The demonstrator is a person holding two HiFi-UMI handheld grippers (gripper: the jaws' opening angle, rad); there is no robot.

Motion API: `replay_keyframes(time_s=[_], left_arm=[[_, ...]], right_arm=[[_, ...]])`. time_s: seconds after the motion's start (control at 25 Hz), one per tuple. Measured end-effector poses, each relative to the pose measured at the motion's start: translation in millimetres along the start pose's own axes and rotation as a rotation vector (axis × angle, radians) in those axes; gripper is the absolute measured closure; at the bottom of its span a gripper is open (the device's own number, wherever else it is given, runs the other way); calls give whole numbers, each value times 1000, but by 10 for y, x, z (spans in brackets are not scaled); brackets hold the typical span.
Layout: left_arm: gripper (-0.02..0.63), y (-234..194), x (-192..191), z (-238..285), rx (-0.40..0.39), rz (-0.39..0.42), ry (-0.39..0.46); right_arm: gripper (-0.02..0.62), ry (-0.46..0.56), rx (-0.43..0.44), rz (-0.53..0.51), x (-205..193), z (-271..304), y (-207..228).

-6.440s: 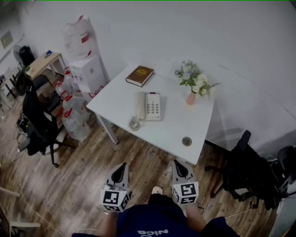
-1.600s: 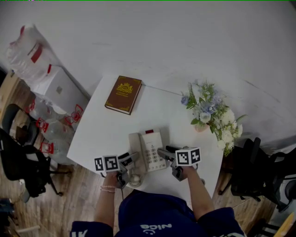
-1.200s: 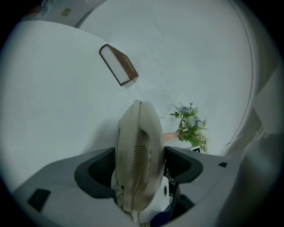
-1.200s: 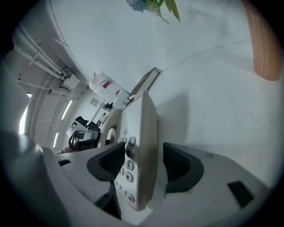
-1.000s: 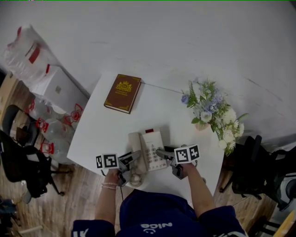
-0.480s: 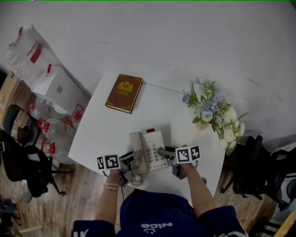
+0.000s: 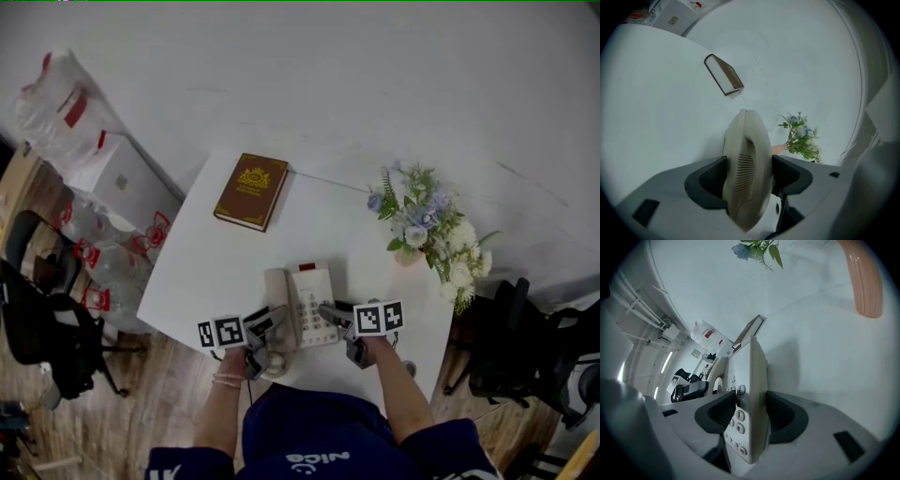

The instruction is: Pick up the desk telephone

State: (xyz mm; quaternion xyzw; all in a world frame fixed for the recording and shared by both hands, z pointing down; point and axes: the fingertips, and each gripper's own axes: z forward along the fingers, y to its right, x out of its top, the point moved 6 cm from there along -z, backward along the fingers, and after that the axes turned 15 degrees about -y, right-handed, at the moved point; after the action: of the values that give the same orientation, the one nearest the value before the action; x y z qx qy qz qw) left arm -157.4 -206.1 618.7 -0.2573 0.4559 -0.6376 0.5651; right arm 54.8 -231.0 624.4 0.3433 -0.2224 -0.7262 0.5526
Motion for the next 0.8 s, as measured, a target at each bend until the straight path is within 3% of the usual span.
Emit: replay_keyframes(time_s=[0.48,0.8], left_arm=[[302,102,-74,-104,-3,26,18],[302,349,-59,-236,-3,99,61]], right_arm=[[385,55,5,12,-122,-99,-122],[385,121,16,-9,-129,-269,-309]])
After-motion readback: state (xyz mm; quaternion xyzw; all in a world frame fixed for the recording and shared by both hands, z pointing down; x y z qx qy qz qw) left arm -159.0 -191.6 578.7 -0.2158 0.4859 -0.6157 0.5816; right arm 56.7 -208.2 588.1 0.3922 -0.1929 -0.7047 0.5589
